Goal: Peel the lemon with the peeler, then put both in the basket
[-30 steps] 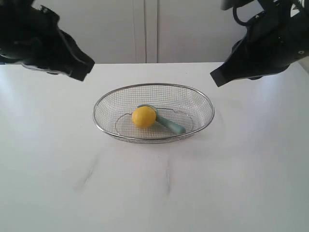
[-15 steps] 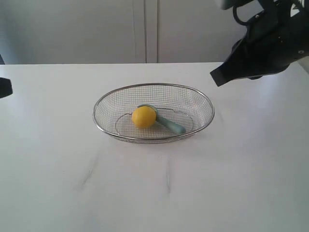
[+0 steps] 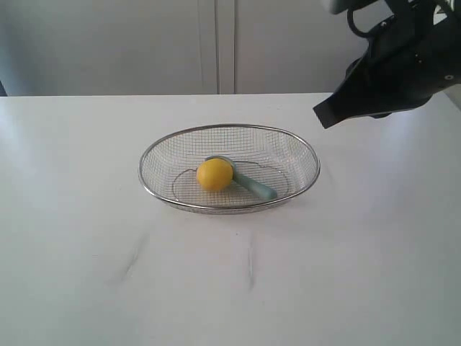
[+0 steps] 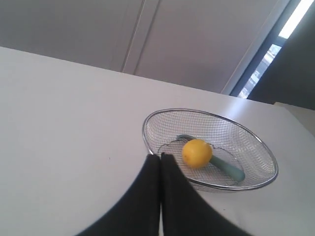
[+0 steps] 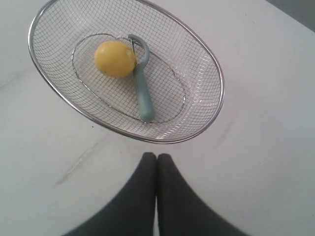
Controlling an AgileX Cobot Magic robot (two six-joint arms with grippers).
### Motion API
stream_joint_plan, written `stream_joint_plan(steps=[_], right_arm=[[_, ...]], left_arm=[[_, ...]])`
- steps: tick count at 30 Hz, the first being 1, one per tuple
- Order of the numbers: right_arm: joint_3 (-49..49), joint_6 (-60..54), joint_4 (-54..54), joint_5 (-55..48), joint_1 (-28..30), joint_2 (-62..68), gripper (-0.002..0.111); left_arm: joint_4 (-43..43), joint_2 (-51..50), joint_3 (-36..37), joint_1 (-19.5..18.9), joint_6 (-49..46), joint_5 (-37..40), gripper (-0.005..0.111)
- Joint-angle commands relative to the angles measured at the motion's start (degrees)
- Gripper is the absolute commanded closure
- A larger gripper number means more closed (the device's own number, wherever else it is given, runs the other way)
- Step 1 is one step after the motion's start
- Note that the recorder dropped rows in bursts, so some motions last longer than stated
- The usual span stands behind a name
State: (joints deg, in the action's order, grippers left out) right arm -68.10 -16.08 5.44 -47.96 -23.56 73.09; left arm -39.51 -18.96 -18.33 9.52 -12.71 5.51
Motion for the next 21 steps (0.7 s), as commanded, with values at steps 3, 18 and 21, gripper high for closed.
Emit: stream_joint_plan(steps=[3, 18, 21], right_arm=[[0.19, -0.03, 0.1, 0.29, 0.22, -0.36, 0.108], [0.19, -0.03, 0.1, 0.46, 0.22, -0.36, 0.108], [0.19, -0.03, 0.1, 0.46, 0.22, -0.36, 0.108]], left_arm=[[-0.23, 8.32, 9.2, -3.93, -0.37, -1.22, 0.107], [-1.74, 13.62, 17.7, -5.87, 0.77, 0.62, 0.107], [0.43, 13.62, 17.7, -5.87, -1.03, 0.62, 0.107]])
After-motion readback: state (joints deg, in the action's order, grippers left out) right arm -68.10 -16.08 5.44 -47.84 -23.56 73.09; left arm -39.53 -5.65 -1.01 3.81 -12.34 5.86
